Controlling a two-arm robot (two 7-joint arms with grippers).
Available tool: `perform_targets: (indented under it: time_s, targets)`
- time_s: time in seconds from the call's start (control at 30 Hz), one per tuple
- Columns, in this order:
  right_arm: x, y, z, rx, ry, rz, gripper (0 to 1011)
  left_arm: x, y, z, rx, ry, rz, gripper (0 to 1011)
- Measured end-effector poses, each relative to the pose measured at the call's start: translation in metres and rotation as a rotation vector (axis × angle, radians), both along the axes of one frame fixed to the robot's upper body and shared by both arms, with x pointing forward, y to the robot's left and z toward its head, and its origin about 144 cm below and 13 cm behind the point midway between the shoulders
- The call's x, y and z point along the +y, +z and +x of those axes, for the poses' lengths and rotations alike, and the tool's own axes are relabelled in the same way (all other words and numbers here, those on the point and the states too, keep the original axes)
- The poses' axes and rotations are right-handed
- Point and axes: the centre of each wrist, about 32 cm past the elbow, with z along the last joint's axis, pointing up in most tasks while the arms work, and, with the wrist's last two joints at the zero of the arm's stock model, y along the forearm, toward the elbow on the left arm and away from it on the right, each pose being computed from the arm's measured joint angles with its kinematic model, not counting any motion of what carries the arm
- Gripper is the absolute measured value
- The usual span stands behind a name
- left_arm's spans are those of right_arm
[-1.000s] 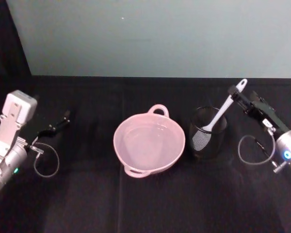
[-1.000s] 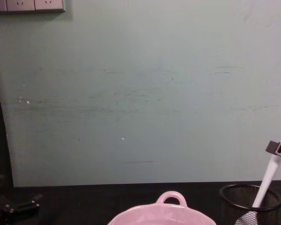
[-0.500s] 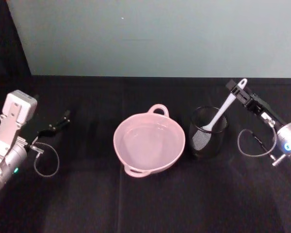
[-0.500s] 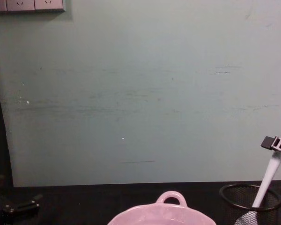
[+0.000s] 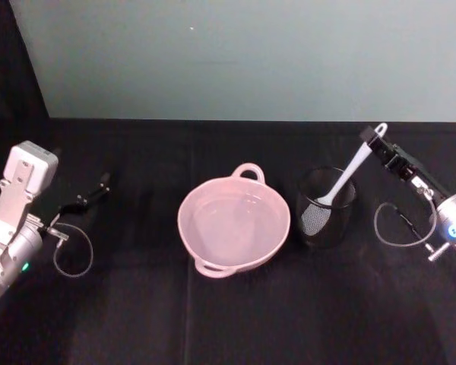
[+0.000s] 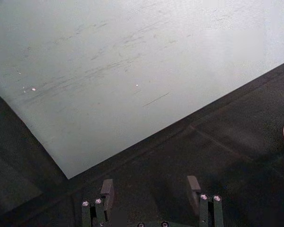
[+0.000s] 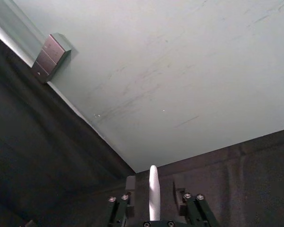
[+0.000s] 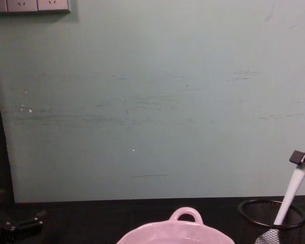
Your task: Use the one hand to pick up the spoon and stir the clear water in the bowl.
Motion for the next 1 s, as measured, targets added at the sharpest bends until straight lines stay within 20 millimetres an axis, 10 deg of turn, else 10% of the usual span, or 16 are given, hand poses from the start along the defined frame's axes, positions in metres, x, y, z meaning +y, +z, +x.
perform_targets:
  time_s: [0.43,1.0]
  targets:
    - [-0.002,0.003,0.000,-0.023,0.005,-0.010,122,0.000,0.000,0.000,0.000,0.000,0.000,1011]
    - [0.013,0.057,-0.008,-0.209,0.063,-0.251,109,0.000,0.000,0.000,0.000,0.000,0.000,1011]
